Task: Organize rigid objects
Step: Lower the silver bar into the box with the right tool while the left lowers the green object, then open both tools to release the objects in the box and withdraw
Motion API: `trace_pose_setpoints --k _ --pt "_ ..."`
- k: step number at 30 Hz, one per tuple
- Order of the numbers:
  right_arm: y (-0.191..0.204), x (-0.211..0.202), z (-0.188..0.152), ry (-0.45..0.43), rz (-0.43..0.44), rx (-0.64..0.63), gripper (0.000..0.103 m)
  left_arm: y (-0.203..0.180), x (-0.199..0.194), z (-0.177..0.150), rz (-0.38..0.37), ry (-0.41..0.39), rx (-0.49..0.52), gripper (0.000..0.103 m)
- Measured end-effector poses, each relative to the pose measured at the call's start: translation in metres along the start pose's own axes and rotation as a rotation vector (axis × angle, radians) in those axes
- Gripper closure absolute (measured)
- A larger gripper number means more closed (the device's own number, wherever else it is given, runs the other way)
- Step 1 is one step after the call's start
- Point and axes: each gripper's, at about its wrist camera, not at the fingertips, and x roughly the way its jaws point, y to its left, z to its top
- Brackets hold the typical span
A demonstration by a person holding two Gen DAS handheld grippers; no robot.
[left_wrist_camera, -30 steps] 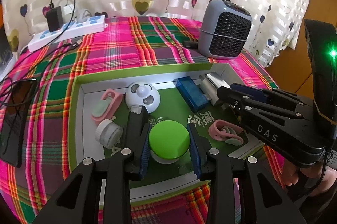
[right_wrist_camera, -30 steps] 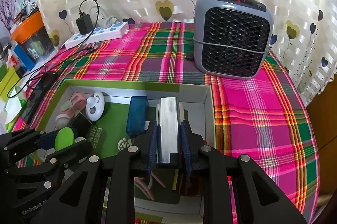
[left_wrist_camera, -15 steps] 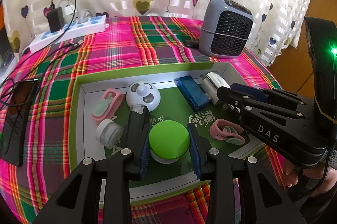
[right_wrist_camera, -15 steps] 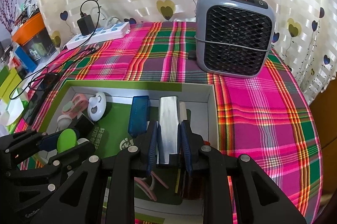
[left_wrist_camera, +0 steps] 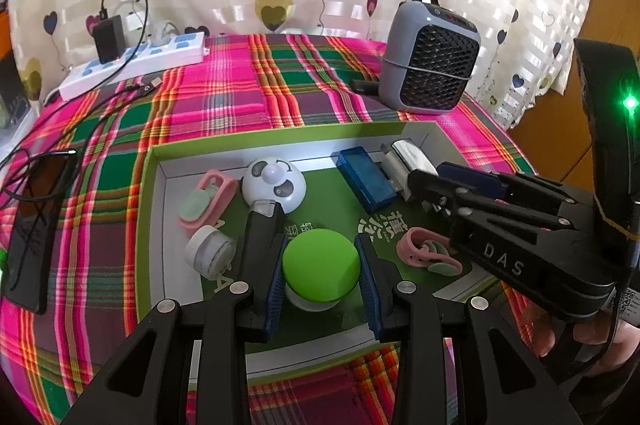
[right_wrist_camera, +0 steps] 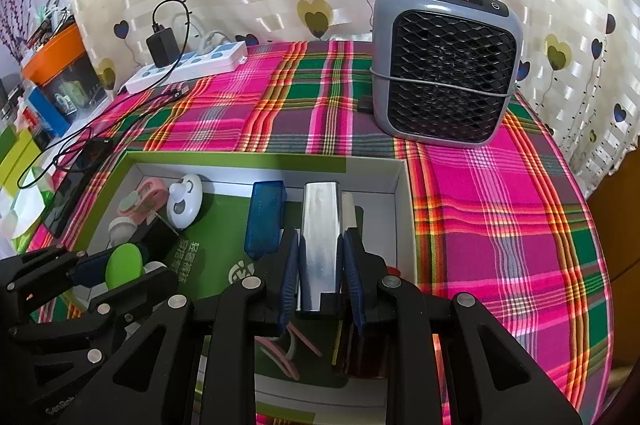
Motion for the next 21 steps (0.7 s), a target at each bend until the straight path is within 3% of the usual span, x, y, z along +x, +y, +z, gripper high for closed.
trace_pose_setpoints --k 4,21 --pt "0.002 -0.001 0.0 0.004 0.022 0.001 0.063 0.0 -0.006 0.001 0.002 -0.017 -0.002 0.07" --pt "0.009 -0.017 -0.004 -0.024 -0.001 -0.013 0.062 -0.006 -0.028 -0.007 0.006 -0.04 -0.001 0.069"
